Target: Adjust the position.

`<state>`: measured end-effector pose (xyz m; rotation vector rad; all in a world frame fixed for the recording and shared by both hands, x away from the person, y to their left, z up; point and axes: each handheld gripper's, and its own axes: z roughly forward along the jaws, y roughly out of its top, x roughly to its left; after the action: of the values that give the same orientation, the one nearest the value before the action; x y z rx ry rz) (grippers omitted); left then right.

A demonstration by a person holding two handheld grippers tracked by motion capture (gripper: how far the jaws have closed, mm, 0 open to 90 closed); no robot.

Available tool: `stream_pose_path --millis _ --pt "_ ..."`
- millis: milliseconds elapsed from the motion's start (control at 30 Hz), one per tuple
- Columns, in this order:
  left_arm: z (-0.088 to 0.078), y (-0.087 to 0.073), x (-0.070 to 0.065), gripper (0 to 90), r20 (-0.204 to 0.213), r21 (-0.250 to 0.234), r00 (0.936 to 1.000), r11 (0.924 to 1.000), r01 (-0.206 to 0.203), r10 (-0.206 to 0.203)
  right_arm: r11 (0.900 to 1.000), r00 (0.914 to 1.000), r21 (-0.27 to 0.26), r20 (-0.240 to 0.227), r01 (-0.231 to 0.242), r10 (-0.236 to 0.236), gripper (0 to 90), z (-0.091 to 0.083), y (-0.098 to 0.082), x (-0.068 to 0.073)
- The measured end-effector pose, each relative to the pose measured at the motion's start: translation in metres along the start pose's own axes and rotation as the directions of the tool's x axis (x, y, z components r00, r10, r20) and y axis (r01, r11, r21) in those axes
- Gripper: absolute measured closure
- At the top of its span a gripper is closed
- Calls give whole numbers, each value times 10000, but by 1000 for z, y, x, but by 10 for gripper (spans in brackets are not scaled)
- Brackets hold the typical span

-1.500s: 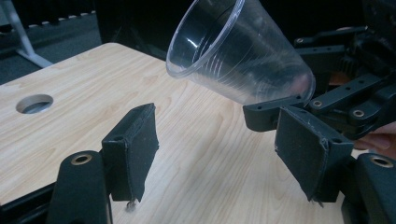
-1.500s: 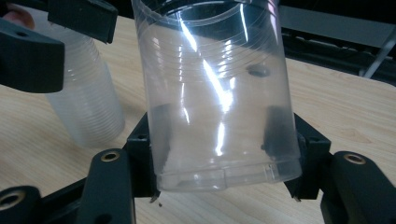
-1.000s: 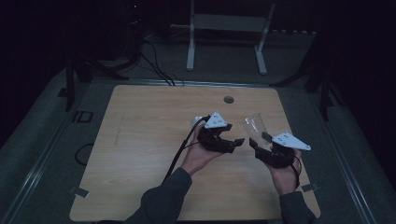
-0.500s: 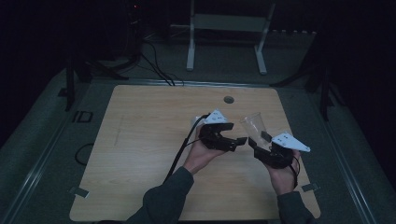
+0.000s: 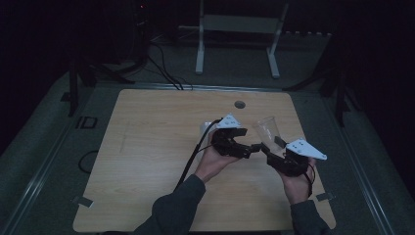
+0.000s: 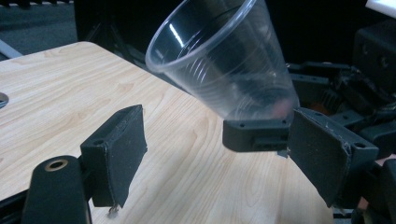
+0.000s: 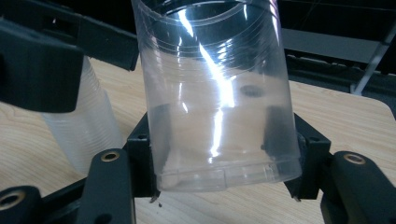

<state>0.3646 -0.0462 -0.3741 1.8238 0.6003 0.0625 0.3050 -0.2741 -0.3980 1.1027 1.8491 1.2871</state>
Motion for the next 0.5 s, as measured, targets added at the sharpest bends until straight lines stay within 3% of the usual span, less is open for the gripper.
stream_pose_path --millis 500 --pt "6 5 1 187 116 -148 9996 9995 277 -275 9999 9999 -76 -70 82 -82 414 1 -1 4"
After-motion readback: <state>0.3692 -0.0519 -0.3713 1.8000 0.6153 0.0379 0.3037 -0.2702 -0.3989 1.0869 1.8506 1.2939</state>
